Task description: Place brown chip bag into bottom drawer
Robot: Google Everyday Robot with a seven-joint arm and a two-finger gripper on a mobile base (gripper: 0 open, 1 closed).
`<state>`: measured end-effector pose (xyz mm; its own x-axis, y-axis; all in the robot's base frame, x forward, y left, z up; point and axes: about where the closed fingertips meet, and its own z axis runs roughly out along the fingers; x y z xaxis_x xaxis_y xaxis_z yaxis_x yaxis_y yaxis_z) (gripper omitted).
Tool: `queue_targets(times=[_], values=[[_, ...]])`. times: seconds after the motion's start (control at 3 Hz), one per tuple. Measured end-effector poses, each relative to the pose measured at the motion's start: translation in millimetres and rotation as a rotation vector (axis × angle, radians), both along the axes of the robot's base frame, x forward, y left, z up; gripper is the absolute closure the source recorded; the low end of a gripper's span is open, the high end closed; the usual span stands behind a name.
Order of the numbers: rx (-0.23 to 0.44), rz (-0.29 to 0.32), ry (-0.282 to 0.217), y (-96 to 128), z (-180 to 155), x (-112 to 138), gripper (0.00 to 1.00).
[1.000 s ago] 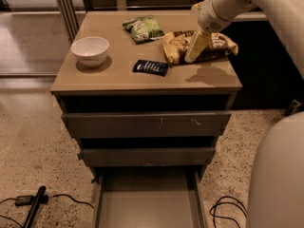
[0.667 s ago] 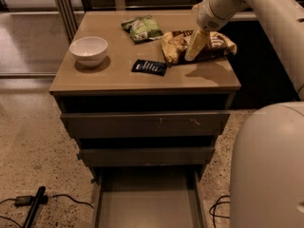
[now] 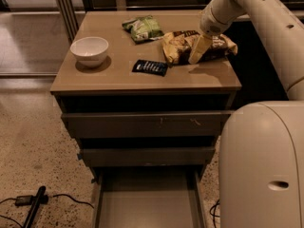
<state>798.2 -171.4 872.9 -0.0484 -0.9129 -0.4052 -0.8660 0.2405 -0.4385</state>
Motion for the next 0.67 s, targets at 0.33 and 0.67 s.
queue_targets(times=[0.33, 0.67], values=[[0.0, 0.0, 0.0, 0.0, 0.0, 0.0, 0.11], [0.0, 0.0, 0.0, 0.0, -0.1, 0.0, 0.34]])
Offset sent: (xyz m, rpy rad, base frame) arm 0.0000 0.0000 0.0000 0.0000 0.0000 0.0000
